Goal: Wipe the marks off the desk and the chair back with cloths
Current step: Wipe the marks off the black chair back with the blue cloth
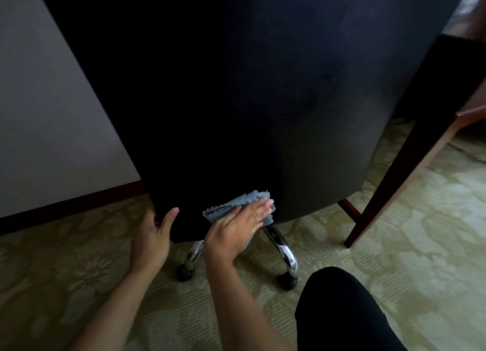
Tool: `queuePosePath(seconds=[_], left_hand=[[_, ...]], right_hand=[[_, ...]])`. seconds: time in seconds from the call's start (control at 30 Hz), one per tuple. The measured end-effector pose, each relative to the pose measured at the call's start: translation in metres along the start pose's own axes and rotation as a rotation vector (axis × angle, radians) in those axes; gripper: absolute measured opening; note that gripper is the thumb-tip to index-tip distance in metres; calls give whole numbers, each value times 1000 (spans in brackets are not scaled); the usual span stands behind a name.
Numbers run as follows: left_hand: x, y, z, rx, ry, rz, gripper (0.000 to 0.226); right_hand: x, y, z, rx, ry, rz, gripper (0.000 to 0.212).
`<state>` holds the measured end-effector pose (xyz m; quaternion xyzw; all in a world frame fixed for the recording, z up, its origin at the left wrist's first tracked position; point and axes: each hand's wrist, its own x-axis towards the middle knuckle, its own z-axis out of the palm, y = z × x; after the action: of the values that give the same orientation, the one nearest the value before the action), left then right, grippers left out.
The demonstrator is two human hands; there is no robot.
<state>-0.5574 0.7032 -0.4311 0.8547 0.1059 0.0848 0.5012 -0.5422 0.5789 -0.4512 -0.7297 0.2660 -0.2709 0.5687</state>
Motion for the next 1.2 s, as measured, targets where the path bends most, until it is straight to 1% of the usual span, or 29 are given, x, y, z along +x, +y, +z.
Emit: queuePosePath(seconds=[0.07,0.1,0.13,0.2,0.27,0.37,0.4,0.43,0.47,0.5,0.57,0.6,0.63,0.7,0.83,0.9,0.97,1.03,1.2], left_hand=[[-1,4,1,28,2,14,46],[-3,6,2,30,0,15,47],[-5,7,3,21,2,13,48],[-11,6,7,0,48,-2,52],[-20,5,16,-40,151,-24,50],[-32,7,40,-49,398,-55,51],[-38,12,49,-34,463,-11,50],[-43,20,58,-18,508,91,49],[-48,32,67,26,526,256,51],[-54,44,77,102,511,458,52],[-63,74,94,279,392,863,51],[-64,92,99,327,328,981,50],[-59,107,102,358,271,1033,50],[-44,127,102,433,220,1087,48],[-16,155,82,627,207,1274,43],[-6,165,70,684,186,1346,41],[0,172,61,708,154,1368,39],[3,183,54,711,157,1372,38],[6,223,23,635,284,1360,39]], right_hand=[[24,4,-12,-26,62,-45,56],[39,5,-21,-28,99,-33,56],[57,4,-30,-10,144,13,56],[99,-3,-52,67,241,187,54],[148,-12,-76,138,323,348,53],[219,-13,-115,141,361,452,53],[236,-10,-126,145,366,480,54],[250,-7,-135,160,370,501,55],[263,-2,-142,173,376,514,56],[271,-2,-146,182,378,515,56],[274,0,-146,196,399,489,53],[271,3,-142,210,406,477,52],[265,8,-138,222,414,484,50],[249,21,-129,225,443,547,49],[234,26,-125,276,439,680,51],[238,13,-125,253,413,609,51],[240,-14,-127,216,399,451,51],[241,-51,-128,219,396,292,52],[223,-149,-132,219,361,-139,54]])
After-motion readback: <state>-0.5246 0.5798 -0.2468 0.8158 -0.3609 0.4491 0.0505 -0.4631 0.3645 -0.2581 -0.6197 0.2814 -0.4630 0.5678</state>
